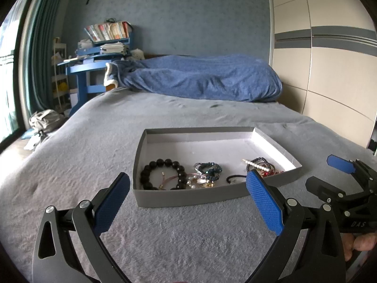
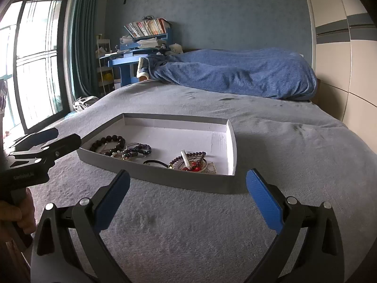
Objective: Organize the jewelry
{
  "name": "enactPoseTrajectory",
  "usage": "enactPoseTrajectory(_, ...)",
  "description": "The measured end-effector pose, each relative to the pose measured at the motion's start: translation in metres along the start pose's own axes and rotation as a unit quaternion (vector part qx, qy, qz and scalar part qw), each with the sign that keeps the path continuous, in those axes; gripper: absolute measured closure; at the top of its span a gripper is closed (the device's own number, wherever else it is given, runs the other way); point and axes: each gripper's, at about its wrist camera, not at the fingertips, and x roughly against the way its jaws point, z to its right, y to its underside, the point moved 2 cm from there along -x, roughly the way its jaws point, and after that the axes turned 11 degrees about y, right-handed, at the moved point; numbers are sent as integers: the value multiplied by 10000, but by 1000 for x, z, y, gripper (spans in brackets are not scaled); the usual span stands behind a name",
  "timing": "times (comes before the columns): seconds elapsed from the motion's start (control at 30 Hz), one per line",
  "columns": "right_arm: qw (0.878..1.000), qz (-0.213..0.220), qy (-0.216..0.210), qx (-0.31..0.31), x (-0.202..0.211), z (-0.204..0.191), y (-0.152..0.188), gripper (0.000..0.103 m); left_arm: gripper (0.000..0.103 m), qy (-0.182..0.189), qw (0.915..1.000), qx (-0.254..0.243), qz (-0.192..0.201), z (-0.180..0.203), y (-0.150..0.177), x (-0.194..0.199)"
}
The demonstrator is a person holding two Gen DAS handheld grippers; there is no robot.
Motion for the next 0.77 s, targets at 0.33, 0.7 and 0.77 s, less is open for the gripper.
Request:
enactPoseTrajectory(0.33, 10000, -24, -9, 22, -2, -2, 2, 5, 5, 5, 10000, 13, -23, -1, 0, 0)
enactPoseTrajectory(0.7, 10000, -77, -42, 33, -3, -3, 5, 5, 5, 18, 10000, 27, -50, -1, 1, -2)
enactPoseTrajectory(0.77, 9999, -90, -49, 45, -4, -3, 2, 5, 5, 15, 10000, 15, -46, -1, 1, -2)
